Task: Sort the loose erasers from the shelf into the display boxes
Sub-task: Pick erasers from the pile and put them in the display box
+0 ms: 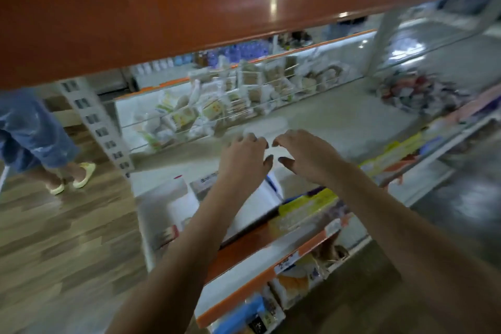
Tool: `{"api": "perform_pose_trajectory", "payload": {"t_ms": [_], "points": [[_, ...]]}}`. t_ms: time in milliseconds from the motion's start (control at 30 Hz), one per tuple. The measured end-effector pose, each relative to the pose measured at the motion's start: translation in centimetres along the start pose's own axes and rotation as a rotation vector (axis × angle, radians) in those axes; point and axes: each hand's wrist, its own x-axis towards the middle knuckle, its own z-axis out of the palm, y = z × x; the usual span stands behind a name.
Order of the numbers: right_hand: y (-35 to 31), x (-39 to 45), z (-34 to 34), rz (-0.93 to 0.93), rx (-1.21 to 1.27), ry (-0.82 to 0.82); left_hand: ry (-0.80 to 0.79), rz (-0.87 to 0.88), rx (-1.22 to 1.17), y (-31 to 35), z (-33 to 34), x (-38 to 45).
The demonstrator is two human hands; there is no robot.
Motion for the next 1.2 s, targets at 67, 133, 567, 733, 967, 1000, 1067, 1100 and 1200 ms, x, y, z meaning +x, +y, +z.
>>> {"api": "perform_pose_trajectory", "payload": {"t_ms": [67, 133, 567, 733, 967, 1000, 1067, 1100, 1200], "points": [[4.0, -1.4, -0.9, 0.032, -0.082, 0.007, -0.020, 0.075, 0.062, 3.9, 1.0, 2.3], [8.3, -3.3, -1.6, 0.096, -0.105, 0.001, -0.031, 0.136, 0.086, 8.1, 2.1, 4.4], [35.7, -13.5, -5.1, 0.393, -0.099, 0.024, -0.166, 0.215, 0.024, 34.5, 9.9, 19.3], [43.6, -13.4, -5.4, 0.459, -0.085, 0.002, -0.173, 0.206, 0.007, 39.1, 12.8, 25.0], [55.0, -8.5, -5.9, 0.492, -0.021, -0.009, -0.094, 0.211, -0.096, 42.9, 15.8, 36.0], [56.5, -7.4, -6.1, 0.494, 0.010, 0.002, -0.086, 0.211, -0.089, 43.2, 16.0, 37.7], [59.1, -5.3, -6.4, 0.496, 0.057, -0.008, -0.049, 0.197, -0.094, 43.3, 16.5, 40.8], [60.4, -4.3, -6.4, 0.482, 0.059, -0.002, -0.031, 0.180, -0.097, 43.3, 16.8, 42.2], [63.7, -2.0, -6.0, 0.426, 0.050, 0.006, -0.032, 0.116, -0.084, 43.2, 17.9, 45.1]]}}
